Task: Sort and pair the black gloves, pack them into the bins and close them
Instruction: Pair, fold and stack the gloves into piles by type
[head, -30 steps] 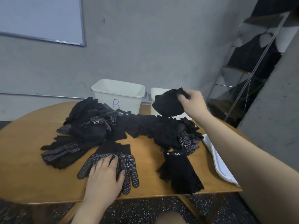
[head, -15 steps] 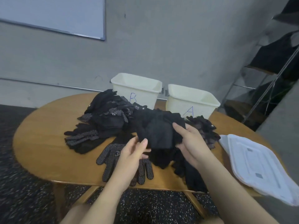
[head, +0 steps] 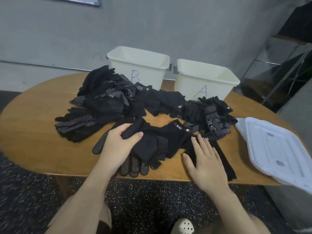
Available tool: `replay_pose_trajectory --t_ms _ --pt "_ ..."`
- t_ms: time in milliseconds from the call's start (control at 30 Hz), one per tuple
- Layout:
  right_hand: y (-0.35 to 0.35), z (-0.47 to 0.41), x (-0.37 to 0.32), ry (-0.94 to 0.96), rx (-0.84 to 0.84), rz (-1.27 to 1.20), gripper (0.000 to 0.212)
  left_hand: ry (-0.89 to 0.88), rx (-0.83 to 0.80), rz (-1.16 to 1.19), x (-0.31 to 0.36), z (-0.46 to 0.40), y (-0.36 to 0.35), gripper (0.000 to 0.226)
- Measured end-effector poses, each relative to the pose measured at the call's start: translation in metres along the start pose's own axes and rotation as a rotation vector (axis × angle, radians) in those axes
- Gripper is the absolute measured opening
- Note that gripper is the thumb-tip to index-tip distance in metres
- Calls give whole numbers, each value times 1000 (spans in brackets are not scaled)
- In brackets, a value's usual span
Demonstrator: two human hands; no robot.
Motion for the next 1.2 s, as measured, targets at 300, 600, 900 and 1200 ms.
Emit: replay_pose_trajectory --t_ms 300,600,900,1200 --pt "8 -7 26 -41 -56 -18 68 381 -45 548 4 -1 5 32" --pt "50 -40 -37 -166 108 -753 61 370 -242 502 8 6 4 32" --pt "1 -64 -107 -124 -172 -822 27 -16 -77 -72 6 -11 26 18" --pt "-3 -68 -101 -39 0 -803 6 -230 160 -444 1 -20 30 46"
Point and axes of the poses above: each hand's wrist, its own z-axis away from the middle knuckle, its own y-axis out of the back of the hand, x = y × z, the point moved 1 cm from there along -z, towards the middle knuckle, and after that the axes turned 15 degrees about x, right-handed, at the moved point
